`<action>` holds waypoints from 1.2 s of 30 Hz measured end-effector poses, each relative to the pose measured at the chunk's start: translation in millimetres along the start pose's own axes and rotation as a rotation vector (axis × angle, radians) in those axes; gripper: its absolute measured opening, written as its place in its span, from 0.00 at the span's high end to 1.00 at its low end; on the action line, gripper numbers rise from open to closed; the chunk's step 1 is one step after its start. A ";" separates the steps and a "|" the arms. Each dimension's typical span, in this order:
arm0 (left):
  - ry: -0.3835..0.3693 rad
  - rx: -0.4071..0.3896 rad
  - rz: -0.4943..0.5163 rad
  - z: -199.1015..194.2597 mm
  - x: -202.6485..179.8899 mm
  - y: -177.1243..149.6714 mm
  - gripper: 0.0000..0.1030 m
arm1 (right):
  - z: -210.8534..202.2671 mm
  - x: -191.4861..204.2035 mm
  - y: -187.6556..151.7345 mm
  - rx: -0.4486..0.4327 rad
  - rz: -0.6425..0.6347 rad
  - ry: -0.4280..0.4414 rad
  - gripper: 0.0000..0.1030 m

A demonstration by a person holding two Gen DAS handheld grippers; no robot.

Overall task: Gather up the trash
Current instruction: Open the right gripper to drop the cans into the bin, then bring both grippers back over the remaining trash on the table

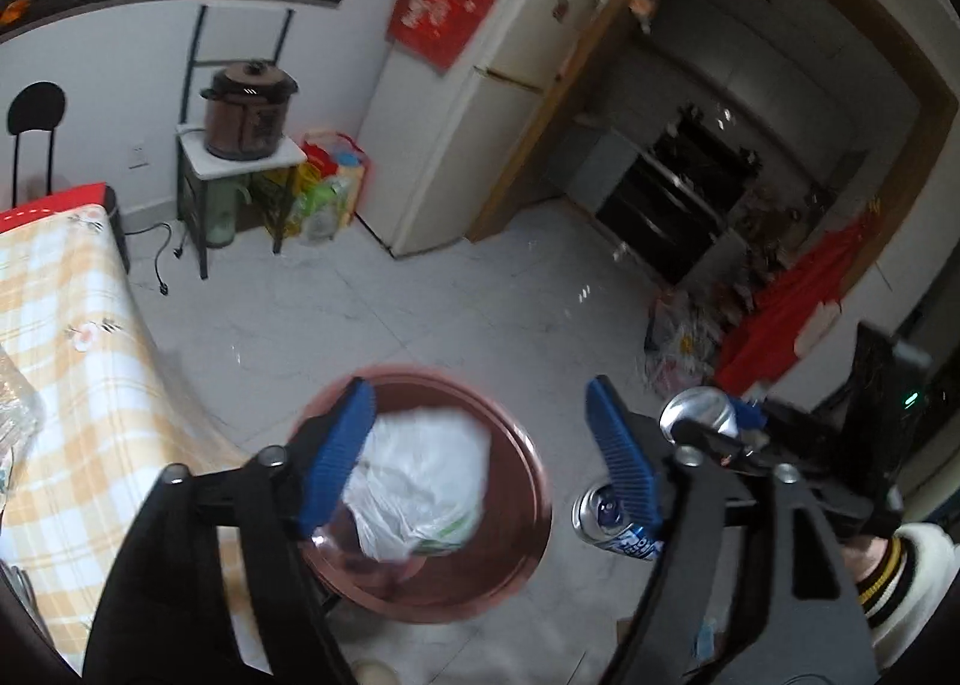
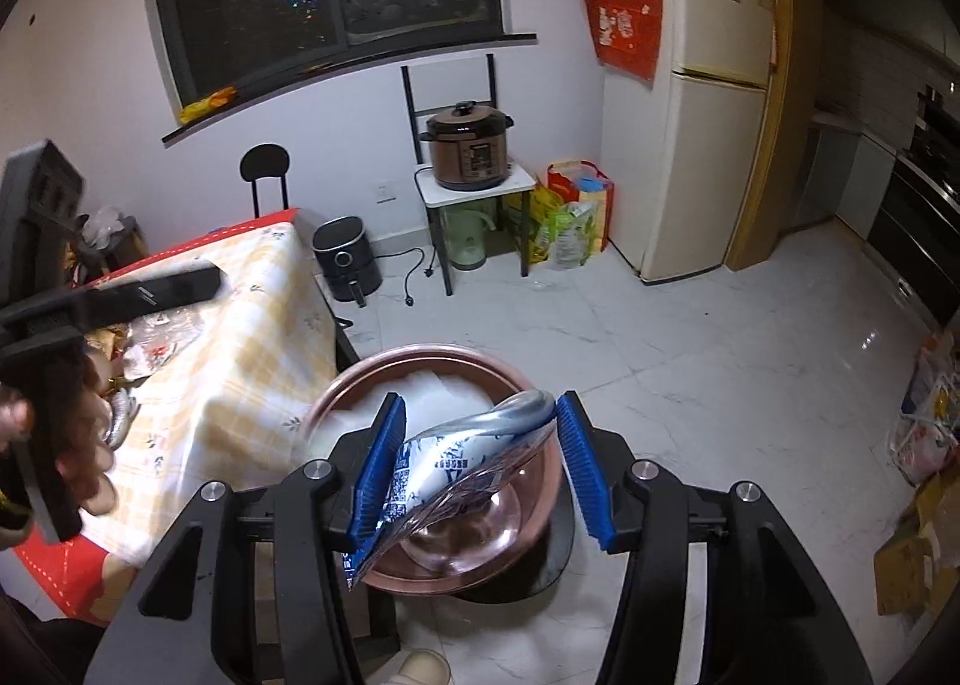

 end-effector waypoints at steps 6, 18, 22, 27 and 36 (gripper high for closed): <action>0.151 -0.029 -0.057 -47.2 29.6 -8.1 0.07 | 18.4 -0.3 7.1 0.006 -0.001 0.014 0.49; 0.501 -0.054 -0.166 -191.2 94.0 -58.3 0.06 | 66.6 36.7 24.9 0.041 -0.040 0.054 0.46; 0.595 -0.064 -0.206 -238.1 106.0 -78.5 0.06 | 66.9 46.5 36.8 0.015 -0.032 0.069 0.32; 0.658 -0.065 -0.226 -268.7 112.3 -89.9 0.06 | 59.7 57.1 50.1 -0.027 -0.033 0.077 0.19; 0.737 -0.085 -0.216 -298.8 112.2 -91.2 0.06 | 24.2 64.6 69.7 -0.124 -0.003 0.081 0.05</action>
Point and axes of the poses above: each gripper's, at about its wrist camera, not at the fingertips, and z roughly the way its jaws point, x to its left, y to its top, the point moved 4 cm from there along z, roughly the way its jaws point, and after that the axes turned 15 degrees about z, right-handed, at the moved point
